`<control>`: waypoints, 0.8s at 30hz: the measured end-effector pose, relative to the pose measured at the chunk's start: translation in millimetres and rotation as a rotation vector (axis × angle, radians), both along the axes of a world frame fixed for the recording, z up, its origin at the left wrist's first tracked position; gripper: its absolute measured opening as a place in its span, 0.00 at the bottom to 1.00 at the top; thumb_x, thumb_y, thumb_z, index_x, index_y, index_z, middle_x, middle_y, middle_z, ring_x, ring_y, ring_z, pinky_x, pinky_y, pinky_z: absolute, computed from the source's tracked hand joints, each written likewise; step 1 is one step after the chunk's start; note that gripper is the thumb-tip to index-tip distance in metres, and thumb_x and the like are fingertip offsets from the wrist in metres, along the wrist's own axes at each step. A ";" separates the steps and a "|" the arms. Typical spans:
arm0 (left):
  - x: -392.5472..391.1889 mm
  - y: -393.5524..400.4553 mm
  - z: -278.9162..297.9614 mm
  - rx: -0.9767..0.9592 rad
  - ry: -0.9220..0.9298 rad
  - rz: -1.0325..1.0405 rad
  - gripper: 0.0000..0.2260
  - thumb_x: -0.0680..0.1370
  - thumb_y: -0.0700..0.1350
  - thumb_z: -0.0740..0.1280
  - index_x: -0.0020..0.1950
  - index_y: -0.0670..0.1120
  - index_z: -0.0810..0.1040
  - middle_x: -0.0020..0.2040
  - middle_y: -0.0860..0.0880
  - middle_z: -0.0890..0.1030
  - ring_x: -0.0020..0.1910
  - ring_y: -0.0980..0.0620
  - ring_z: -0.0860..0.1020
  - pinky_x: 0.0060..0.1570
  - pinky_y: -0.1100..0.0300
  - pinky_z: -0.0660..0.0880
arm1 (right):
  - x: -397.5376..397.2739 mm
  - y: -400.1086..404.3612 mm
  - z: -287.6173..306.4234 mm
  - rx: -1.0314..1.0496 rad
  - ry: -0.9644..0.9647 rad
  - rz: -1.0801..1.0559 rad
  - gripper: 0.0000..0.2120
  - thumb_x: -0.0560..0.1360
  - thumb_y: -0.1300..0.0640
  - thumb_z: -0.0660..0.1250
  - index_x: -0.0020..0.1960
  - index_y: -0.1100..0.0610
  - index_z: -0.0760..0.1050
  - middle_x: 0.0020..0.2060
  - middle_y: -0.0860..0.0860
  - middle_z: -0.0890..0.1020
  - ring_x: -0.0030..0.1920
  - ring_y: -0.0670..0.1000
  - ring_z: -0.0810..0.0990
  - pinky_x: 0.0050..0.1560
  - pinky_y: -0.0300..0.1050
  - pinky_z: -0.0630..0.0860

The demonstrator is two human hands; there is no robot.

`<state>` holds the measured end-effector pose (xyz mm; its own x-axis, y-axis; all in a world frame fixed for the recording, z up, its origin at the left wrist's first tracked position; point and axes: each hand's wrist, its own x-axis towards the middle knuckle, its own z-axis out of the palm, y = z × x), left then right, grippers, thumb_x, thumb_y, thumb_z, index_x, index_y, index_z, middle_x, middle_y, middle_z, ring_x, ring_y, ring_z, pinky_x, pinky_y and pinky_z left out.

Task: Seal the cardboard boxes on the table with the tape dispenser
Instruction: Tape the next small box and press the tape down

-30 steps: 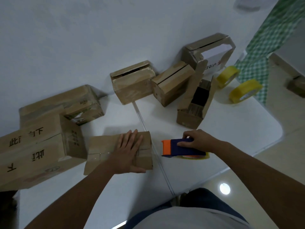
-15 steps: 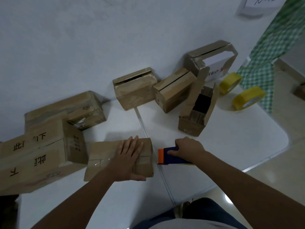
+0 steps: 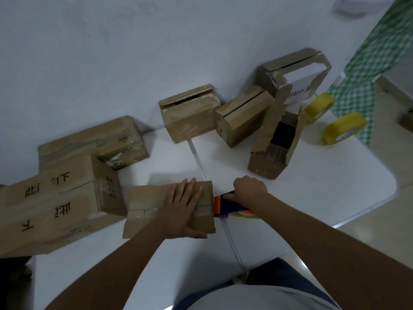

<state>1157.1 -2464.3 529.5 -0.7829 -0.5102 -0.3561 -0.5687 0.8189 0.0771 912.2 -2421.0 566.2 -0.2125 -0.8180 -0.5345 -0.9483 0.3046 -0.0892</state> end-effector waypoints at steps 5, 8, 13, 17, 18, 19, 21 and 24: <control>0.2 0.9 -0.6 -0.010 -0.001 -0.006 0.58 0.65 0.84 0.49 0.78 0.48 0.30 0.78 0.44 0.29 0.77 0.41 0.30 0.75 0.38 0.36 | -15.9 22.0 -11.0 -0.024 0.098 0.017 0.20 0.79 0.42 0.59 0.54 0.58 0.75 0.45 0.53 0.78 0.44 0.53 0.77 0.39 0.44 0.68; 0.3 -0.4 0.4 -0.011 -0.003 -0.011 0.58 0.65 0.84 0.49 0.79 0.48 0.32 0.78 0.43 0.30 0.77 0.41 0.31 0.74 0.39 0.35 | -30.7 40.6 -14.3 -0.091 0.078 -0.108 0.24 0.79 0.36 0.55 0.58 0.57 0.70 0.48 0.53 0.80 0.46 0.54 0.79 0.36 0.43 0.66; 0.6 -1.1 -1.6 0.005 0.016 -0.009 0.58 0.65 0.83 0.50 0.79 0.48 0.33 0.79 0.44 0.30 0.77 0.41 0.31 0.74 0.39 0.35 | -21.0 48.0 -26.5 -0.263 -0.037 -0.246 0.21 0.80 0.41 0.56 0.66 0.54 0.65 0.49 0.53 0.81 0.47 0.55 0.80 0.51 0.49 0.75; -0.1 -0.4 -1.1 0.004 -0.003 -0.007 0.58 0.65 0.83 0.50 0.80 0.47 0.35 0.79 0.43 0.32 0.78 0.40 0.33 0.75 0.36 0.41 | -7.9 54.7 -32.1 -0.226 -0.109 -0.307 0.22 0.79 0.53 0.62 0.71 0.56 0.63 0.63 0.56 0.73 0.62 0.58 0.73 0.63 0.54 0.70; 0.0 -0.4 -0.9 0.004 -0.005 -0.008 0.58 0.65 0.83 0.50 0.80 0.46 0.36 0.79 0.42 0.34 0.78 0.40 0.34 0.75 0.35 0.42 | -2.4 56.5 -30.9 -0.324 -0.109 -0.306 0.19 0.79 0.57 0.62 0.68 0.57 0.67 0.62 0.56 0.72 0.61 0.58 0.72 0.62 0.52 0.70; 0.4 -0.4 -0.8 0.007 -0.002 -0.008 0.58 0.65 0.83 0.50 0.80 0.46 0.37 0.80 0.42 0.34 0.78 0.39 0.34 0.75 0.35 0.43 | 4.7 58.1 -27.7 -0.421 -0.198 -0.351 0.15 0.78 0.61 0.62 0.64 0.59 0.71 0.59 0.57 0.74 0.58 0.56 0.74 0.58 0.49 0.71; 0.7 -0.4 -0.7 0.008 0.001 -0.010 0.58 0.65 0.83 0.50 0.81 0.45 0.38 0.80 0.41 0.35 0.78 0.39 0.35 0.75 0.35 0.43 | 24.6 60.5 -18.0 -0.448 -0.568 -0.545 0.11 0.79 0.66 0.59 0.58 0.62 0.76 0.53 0.57 0.79 0.49 0.52 0.78 0.48 0.41 0.74; -0.6 0.2 -0.5 0.007 0.001 -0.019 0.58 0.66 0.83 0.50 0.81 0.45 0.40 0.80 0.40 0.36 0.78 0.38 0.36 0.75 0.35 0.43 | 61.5 63.9 -7.5 -0.268 -0.990 -0.756 0.14 0.82 0.64 0.55 0.62 0.62 0.76 0.56 0.57 0.81 0.49 0.49 0.80 0.52 0.41 0.77</control>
<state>1156.5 -2464.1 529.0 -0.7928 -0.4928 -0.3587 -0.5529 0.8291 0.0829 973.7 -2357.1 558.7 -0.2774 -0.7748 -0.5681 -0.0407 0.6002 -0.7988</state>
